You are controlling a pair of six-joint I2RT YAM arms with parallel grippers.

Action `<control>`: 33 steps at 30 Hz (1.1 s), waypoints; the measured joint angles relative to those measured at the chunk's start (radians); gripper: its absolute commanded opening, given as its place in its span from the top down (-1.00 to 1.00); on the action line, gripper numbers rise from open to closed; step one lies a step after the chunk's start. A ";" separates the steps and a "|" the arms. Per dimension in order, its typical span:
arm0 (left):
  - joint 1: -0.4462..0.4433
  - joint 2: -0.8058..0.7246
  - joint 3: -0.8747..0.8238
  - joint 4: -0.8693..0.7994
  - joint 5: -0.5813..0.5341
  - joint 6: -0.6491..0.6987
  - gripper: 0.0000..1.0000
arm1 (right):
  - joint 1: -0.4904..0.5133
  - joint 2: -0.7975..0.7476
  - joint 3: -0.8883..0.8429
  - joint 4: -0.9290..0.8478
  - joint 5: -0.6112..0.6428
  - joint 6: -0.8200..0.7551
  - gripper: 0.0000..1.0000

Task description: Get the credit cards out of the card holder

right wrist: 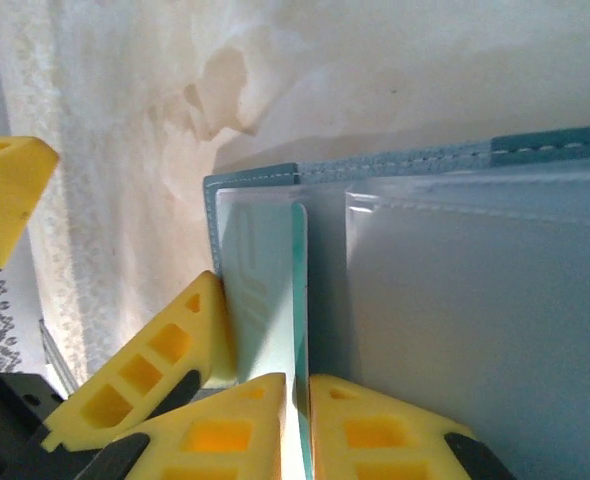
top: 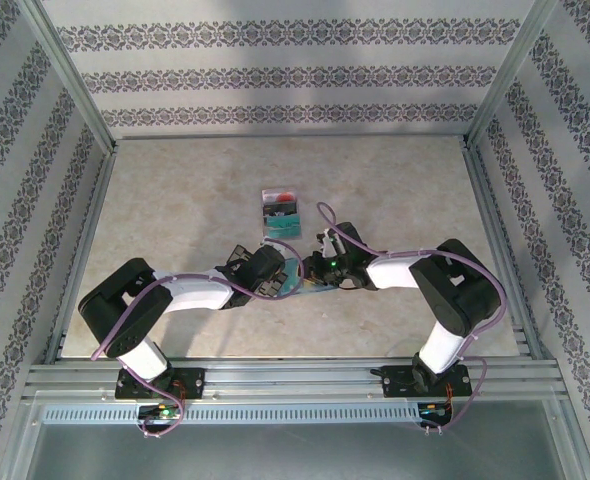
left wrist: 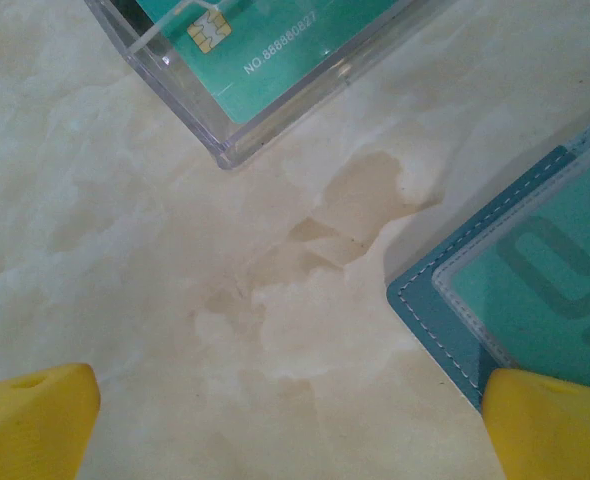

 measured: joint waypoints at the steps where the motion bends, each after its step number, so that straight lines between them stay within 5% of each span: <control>1: 0.000 0.001 0.001 -0.001 -0.001 0.000 -0.99 | -0.002 -0.006 -0.005 0.010 -0.005 0.006 0.73; 33: 0.000 0.010 0.009 -0.005 -0.018 -0.004 -0.99 | -0.045 -0.039 -0.088 0.216 -0.066 0.089 0.76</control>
